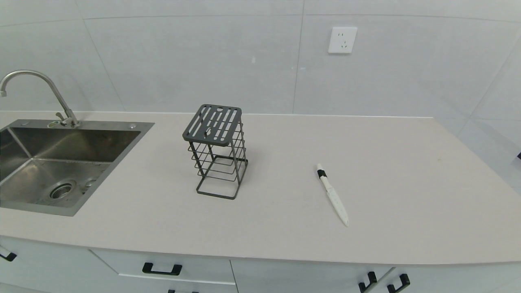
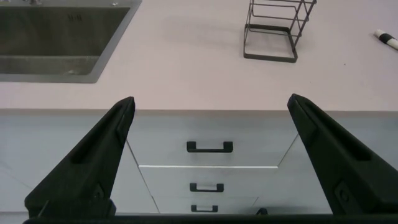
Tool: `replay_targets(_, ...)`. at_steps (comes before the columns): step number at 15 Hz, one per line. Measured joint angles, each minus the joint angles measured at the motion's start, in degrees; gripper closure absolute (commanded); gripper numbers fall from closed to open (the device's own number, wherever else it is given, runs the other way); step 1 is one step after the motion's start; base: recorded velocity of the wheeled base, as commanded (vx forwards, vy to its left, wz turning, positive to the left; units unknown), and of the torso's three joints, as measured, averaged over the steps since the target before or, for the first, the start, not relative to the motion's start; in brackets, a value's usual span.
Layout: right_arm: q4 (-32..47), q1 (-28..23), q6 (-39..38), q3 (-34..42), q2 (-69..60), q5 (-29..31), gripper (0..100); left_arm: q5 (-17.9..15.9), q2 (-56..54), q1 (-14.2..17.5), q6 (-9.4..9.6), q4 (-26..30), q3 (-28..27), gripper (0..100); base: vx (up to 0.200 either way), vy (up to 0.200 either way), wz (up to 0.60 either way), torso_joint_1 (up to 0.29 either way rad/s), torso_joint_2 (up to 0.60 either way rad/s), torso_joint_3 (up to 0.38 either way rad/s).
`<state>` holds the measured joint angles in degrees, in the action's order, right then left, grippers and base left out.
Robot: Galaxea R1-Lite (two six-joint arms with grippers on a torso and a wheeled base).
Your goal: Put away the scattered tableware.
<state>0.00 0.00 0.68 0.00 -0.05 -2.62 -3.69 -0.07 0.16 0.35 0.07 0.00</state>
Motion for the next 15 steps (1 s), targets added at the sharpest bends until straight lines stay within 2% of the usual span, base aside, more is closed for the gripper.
replay_targets(4, 0.0, 0.0, 0.0, 0.0, 0.0, 0.0, 0, 0.0, 0.0, 0.0, -0.04, 0.0, 0.0, 0, 0.0, 0.0, 0.0, 0.031, 0.0, 0.036)
replay_targets(12, 0.0, 0.0, 0.0, 0.0, 0.0, 0.0, 0, 0.0, 0.0, 0.0, -0.09, 0.0, 0.0, 0, 0.0, 0.0, 0.0, 0.286, -0.04, 0.249)
replay_targets(15, 0.0, 0.0, 0.0, 0.0, 0.0, 0.0, 0, 0.0, 0.0, 0.0, -0.3, 0.0, 0.0, 0, 0.0, 0.0, 0.0, 0.113, -0.02, 0.095)
